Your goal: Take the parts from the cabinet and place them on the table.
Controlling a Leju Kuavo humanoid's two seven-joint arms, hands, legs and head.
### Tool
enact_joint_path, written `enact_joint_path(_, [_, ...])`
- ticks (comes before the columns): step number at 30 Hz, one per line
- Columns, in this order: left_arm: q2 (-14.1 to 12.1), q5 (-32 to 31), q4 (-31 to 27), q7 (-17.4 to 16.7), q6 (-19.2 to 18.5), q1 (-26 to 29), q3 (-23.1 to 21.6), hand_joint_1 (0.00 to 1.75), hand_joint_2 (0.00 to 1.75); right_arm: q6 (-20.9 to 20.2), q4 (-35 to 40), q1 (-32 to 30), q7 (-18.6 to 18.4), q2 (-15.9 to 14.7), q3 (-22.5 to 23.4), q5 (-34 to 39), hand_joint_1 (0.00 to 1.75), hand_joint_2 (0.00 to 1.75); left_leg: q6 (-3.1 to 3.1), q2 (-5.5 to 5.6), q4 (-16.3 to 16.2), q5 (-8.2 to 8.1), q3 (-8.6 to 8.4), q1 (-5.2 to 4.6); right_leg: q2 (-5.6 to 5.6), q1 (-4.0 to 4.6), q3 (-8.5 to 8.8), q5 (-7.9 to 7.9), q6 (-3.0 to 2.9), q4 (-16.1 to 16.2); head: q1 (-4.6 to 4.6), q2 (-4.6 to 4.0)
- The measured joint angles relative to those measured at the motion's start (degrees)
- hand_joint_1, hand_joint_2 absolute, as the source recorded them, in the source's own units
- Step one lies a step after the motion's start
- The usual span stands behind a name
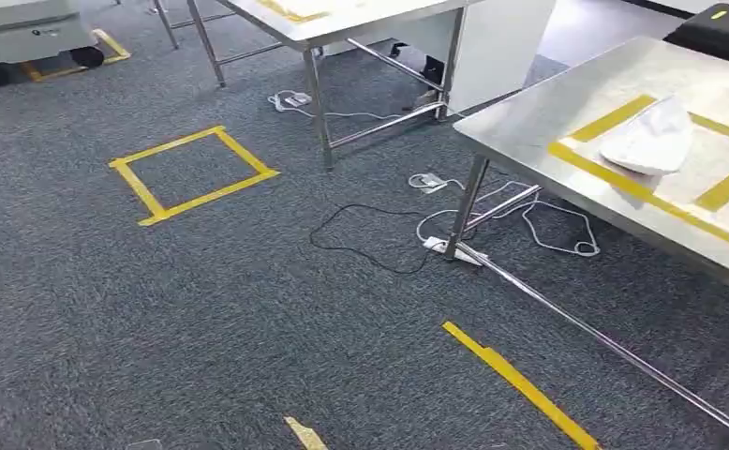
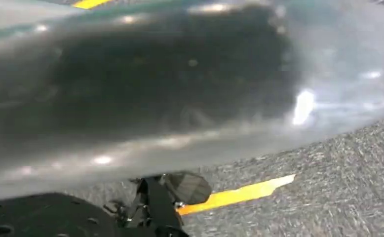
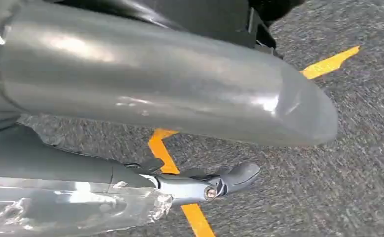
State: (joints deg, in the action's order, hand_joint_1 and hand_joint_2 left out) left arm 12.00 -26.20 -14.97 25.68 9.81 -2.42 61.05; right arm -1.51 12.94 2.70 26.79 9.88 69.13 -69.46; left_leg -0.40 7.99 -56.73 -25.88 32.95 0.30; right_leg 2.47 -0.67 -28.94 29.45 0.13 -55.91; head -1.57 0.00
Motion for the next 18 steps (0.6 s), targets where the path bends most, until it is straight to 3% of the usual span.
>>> enact_joint_path(1, [-0.02,-0.02,0.00,0.09,-0.13,0.05,0.11,0.00,0.00,-0.31,0.02,0.11,0.18,-0.02,0.24,0.13,0.00,0.00,-0.24,-3.06,-0.94,-1.04,0.27,-0.21,-0.88,-0.04,0.21,-0.20,-0.28,0.16,0.09,0.00])
enact_joint_path(2, [-0.02,-0.09,0.00,0.13,-0.15,-0.02,0.24,0.00,0.00,-0.44,0.07,0.16,0.40,-0.02,0.46,0.37,0.00,0.00,-0.58,-5.57,-3.87,-3.16,1.50,-0.25,-1.54,0.05,0.17,-0.20,-0.58,0.20,0.53,0.00])
enact_joint_path(4, [-0.02,-0.20,0.00,0.13,-0.15,-0.35,0.77,0.00,0.00,-0.55,0.11,-0.01,0.44,-0.08,0.85,0.48,0.00,0.00,-1.02,-7.26,-13.35,-7.85,5.84,-0.02,-3.59,0.34,0.12,-0.07,-0.78,0.13,0.54,0.00])
enact_joint_path(5, [0.02,-0.35,0.00,0.11,-0.02,-0.36,0.85,0.00,0.00,-0.64,0.11,-0.09,0.46,-0.11,0.88,0.48,0.00,0.00,-1.15,-7.48,-16.96,-9.05,7.50,0.08,-4.55,0.42,0.02,-0.02,-0.85,0.08,0.55,0.00])
enact_joint_path(6, [0.04,-0.68,0.00,-0.09,0.24,-0.27,0.94,0.00,0.00,-0.64,0.13,-0.09,0.46,-0.11,0.92,0.48,0.00,0.00,-1.22,-7.59,-18.01,-8.84,7.88,0.17,-5.47,0.49,0.01,0.00,-0.88,0.06,0.57,0.00])
enact_joint_path(7, [0.07,-0.90,0.00,-0.22,0.50,-0.19,0.96,0.00,0.00,-0.64,0.15,-0.05,0.48,-0.11,0.94,0.48,0.00,0.00,-1.20,-7.70,-16.55,-7.43,7.00,0.23,-6.20,0.54,0.02,0.04,-0.85,0.05,0.57,0.00])
enact_joint_path(9, [0.07,-1.69,0.00,-0.55,1.14,-0.09,0.98,0.00,0.00,-0.64,0.20,0.14,0.50,-0.11,1.05,0.48,0.00,0.00,-0.82,-8.74,-7.52,-2.68,1.94,0.18,-7.63,0.63,0.25,0.17,-0.76,0.05,0.59,0.00])
enact_joint_path(10, [0.07,-2.10,0.00,-0.55,1.27,-0.16,0.98,0.00,0.00,-0.61,0.24,0.19,0.50,-0.11,1.16,0.48,0.00,0.00,-0.40,-11.56,-2.75,-1.07,-0.93,-0.08,-8.18,0.76,0.50,0.31,-0.54,0.05,0.57,0.00])
enact_joint_path(11, [0.13,-2.28,0.00,-0.55,1.38,-0.40,0.98,0.00,0.00,-0.53,0.28,0.16,0.50,-0.11,1.25,0.48,0.00,0.00,-0.20,-14.71,-0.30,-1.72,-2.01,-0.78,-8.84,1.36,0.50,0.70,-0.12,-0.33,0.70,0.00])
enact_joint_path(12, [0.20,-2.58,0.00,-0.57,1.44,-0.66,0.98,0.00,0.00,-0.48,0.30,0.13,0.48,-0.11,1.33,0.48,0.00,0.00,0.49,-13.81,-0.40,-1.67,-1.72,-0.67,-9.48,1.41,0.45,0.73,0.06,-0.32,0.57,0.00])
enact_joint_path(13, [0.28,-2.62,0.00,-0.57,1.49,-0.64,0.98,0.00,0.00,-0.42,0.33,0.15,0.46,-0.11,1.42,0.48,0.00,0.00,0.57,-13.15,-0.34,-1.63,-1.44,-0.75,-10.20,1.43,0.52,0.78,0.21,-0.31,0.46,0.00])
enact_joint_path(15, [0.31,-2.67,0.00,-0.57,1.62,-0.38,0.98,0.00,0.00,-0.42,0.33,0.39,0.48,-0.11,1.66,0.46,0.00,0.00,1.37,-11.48,0.15,-1.29,-1.39,-0.71,-11.84,1.38,1.00,1.03,0.76,-0.17,0.63,0.00])
enact_joint_path(16, [0.37,-2.71,0.00,-0.57,1.62,-0.28,0.98,0.00,0.00,-0.37,0.33,0.46,0.46,-0.13,1.71,0.46,0.00,0.00,1.77,-10.77,0.34,-1.00,-1.46,-0.43,-8.28,1.10,0.44,2.05,1.35,-1.05,0.35,0.00])
enact_joint_path(17, [0.35,-2.73,0.00,-0.59,1.68,-0.38,0.98,0.00,0.00,-0.35,0.33,0.40,0.48,-0.11,1.75,0.46,0.00,0.00,2.12,-10.17,0.32,-0.80,-1.27,-0.31,-4.89,0.85,-0.72,3.92,1.47,-3.67,0.11,0.00])
enact_joint_path(18, [0.44,-2.76,0.00,-0.59,1.71,-0.51,0.98,0.00,0.00,-0.35,0.33,0.32,0.48,-0.13,1.77,0.46,0.00,0.00,2.36,-9.32,0.31,-0.65,-1.07,-0.32,-3.31,0.68,-2.65,6.30,1.57,-8.06,0.04,0.00])
